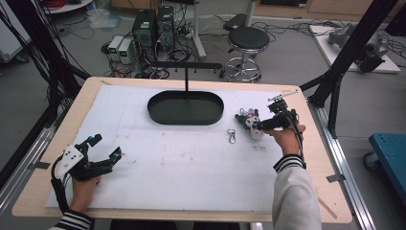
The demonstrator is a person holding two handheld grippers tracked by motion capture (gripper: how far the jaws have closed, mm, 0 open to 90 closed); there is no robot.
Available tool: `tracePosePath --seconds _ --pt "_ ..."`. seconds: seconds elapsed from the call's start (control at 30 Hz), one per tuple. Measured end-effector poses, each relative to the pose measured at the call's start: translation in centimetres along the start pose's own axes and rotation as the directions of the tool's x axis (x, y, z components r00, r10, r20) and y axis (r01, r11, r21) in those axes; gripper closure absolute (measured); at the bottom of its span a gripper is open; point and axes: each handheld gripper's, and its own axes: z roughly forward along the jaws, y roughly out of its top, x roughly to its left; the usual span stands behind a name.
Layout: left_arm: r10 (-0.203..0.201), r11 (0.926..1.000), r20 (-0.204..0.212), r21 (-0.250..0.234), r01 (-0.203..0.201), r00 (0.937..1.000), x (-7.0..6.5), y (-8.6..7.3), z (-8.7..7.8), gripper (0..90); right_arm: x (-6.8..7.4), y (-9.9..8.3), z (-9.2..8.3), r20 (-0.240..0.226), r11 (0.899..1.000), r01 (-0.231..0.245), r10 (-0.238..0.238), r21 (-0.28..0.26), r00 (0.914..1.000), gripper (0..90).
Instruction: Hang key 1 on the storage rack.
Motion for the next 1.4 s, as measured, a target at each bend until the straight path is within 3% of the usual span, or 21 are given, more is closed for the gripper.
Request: tracePosePath --seconds 0.6,0.67,0.9,1.07,1.17,1.4 --pt "-0.001 1.0000 0.001 0.002 0.001 1.0000 0.0 0.0 0.0 11.6 0.3 0.2 3.1 -0.024 0.993 0.019 -0.016 0.119 0.9996 4.3" --pt "-0.002 1.0000 0.001 0.002 0.002 1.0000 0.0 0.0 0.0 11.6 0.3 0.2 3.4 -0.029 0.991 0.007 -0.003 0.134 0.9996 4.3" --pt "-0.001 1.0000 -0.001 0.000 0.001 1.0000 0.0 0.0 0.0 11.6 0.7 0.2 4.3 -0.029 0.985 0.028 -0.023 0.173 0.9993 4.4" --pt "-0.001 1.0000 -0.001 0.000 0.001 1.0000 0.0 0.0 0.0 11.6 0.7 0.1 5.0 -0.005 0.976 0.035 -0.035 0.214 0.9994 5.1" --pt "-0.001 1.0000 0.000 0.001 0.001 1.0000 0.0 0.0 0.0 11.6 0.8 0.1 5.2 -0.004 0.972 0.016 -0.016 0.236 0.9999 5.9" --pt "-0.001 1.0000 0.001 0.003 0.001 1.0000 0.0 0.0 0.0 11.6 0.8 0.0 5.9 -0.009 0.962 0.011 -0.009 0.271 0.9999 17.0"
